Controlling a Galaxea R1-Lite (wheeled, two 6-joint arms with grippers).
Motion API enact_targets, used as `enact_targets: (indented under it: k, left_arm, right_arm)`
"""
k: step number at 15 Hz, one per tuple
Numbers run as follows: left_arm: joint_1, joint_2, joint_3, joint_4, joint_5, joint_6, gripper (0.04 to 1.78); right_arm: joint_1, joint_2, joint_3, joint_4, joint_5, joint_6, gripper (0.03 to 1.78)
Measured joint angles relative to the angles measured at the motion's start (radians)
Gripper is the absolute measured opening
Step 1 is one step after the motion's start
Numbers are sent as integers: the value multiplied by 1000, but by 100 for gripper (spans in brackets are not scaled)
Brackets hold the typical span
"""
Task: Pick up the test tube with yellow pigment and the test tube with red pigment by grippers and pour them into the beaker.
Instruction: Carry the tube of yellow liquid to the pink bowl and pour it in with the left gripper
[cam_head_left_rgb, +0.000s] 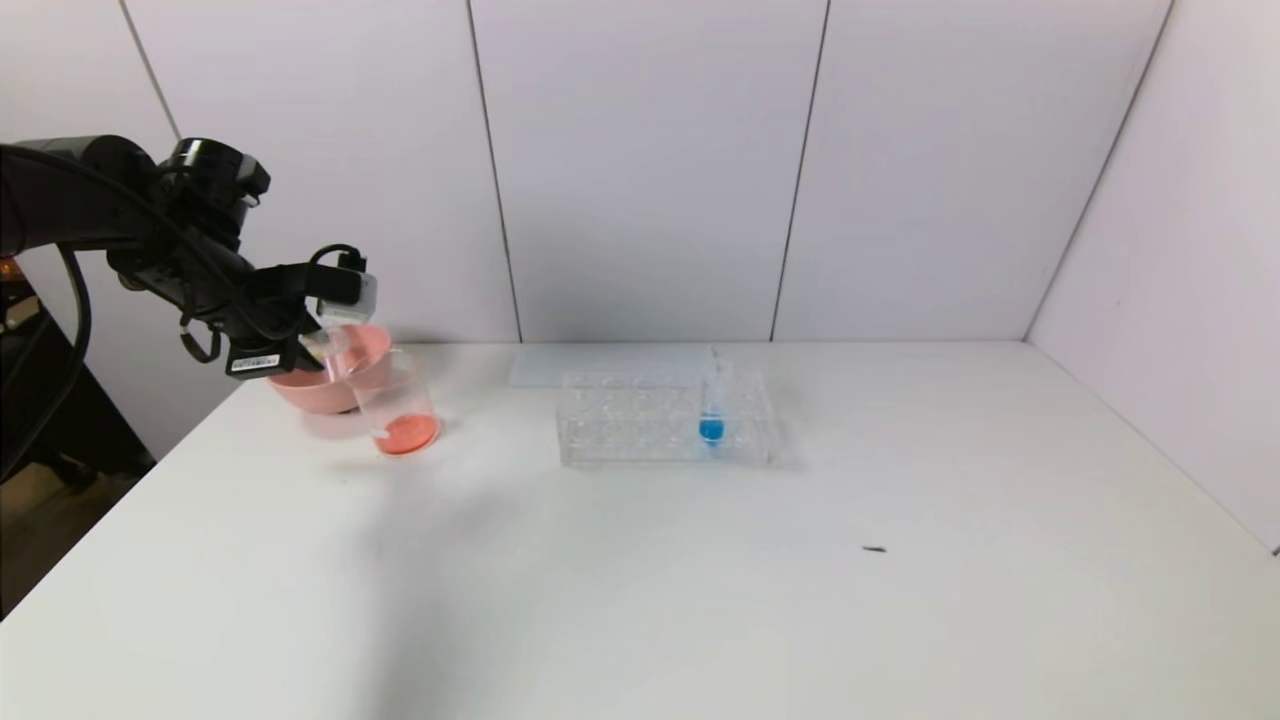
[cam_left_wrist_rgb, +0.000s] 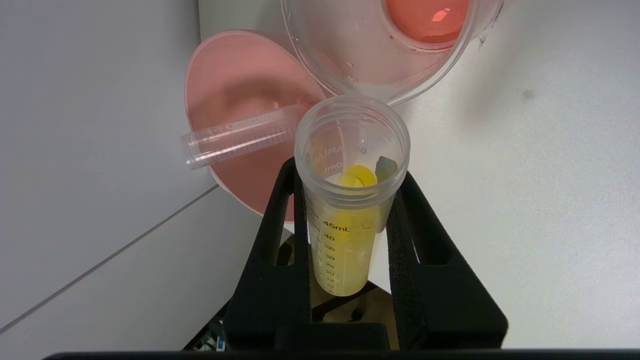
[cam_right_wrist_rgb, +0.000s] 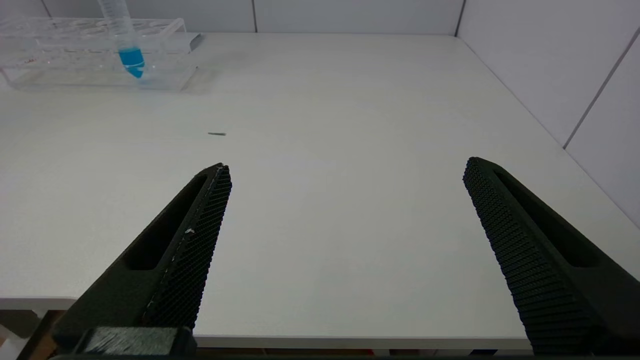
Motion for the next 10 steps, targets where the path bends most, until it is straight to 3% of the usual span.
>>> enact_targets:
  k: [10]
  left_arm:
    - [-13, 14, -2, 2, 50, 53, 45]
  right_arm:
    - [0, 0, 0, 0, 0, 0, 170]
